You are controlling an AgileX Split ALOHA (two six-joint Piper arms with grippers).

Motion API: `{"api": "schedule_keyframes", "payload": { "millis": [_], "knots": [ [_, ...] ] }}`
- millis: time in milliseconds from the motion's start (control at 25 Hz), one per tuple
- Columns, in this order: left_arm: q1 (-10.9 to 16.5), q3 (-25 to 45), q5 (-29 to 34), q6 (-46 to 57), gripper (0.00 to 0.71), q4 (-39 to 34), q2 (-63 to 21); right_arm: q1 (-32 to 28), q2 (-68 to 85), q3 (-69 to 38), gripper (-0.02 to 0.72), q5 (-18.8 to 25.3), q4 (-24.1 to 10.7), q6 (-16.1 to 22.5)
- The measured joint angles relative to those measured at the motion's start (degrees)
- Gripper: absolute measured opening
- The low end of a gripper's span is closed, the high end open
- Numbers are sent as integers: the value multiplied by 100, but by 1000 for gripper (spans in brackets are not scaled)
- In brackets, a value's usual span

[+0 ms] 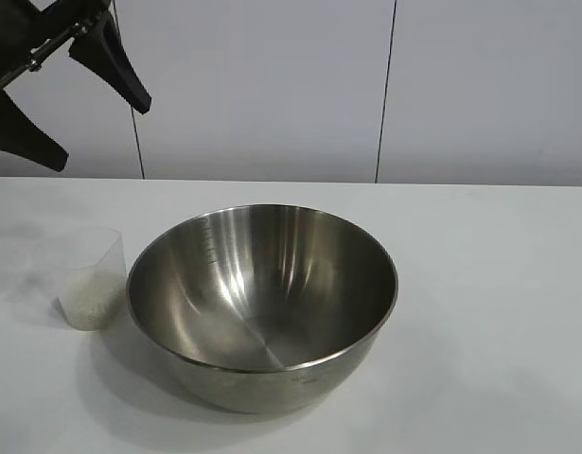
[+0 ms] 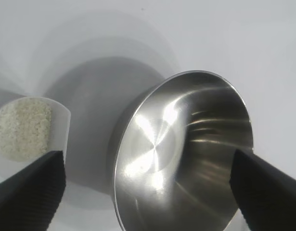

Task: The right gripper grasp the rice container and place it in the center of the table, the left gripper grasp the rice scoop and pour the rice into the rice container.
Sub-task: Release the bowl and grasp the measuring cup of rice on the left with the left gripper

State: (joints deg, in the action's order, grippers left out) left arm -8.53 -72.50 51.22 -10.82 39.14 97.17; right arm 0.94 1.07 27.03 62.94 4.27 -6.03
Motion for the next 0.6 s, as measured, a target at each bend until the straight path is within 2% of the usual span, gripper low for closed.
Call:
{"api": "schedule_keyframes", "payload": {
  "millis": [160, 320, 400, 440, 600],
  "knots": [
    [0, 0, 29, -19, 669, 180, 0, 0, 0, 0, 567, 0, 0, 0],
    [46, -30, -155, -558, 652, 350, -27, 0, 0, 0, 567, 0, 0, 0],
    [1, 45, -736, -800, 640, 218, -232, 0, 0, 0, 567, 0, 0, 0],
    [-61, 125, -1254, -921, 636, 85, -417, 0, 0, 0, 567, 0, 0, 0],
    [-616, 834, -3491, -1538, 632, -684, -1267, 0, 0, 0, 567, -12, 0, 0]
  ]
}}
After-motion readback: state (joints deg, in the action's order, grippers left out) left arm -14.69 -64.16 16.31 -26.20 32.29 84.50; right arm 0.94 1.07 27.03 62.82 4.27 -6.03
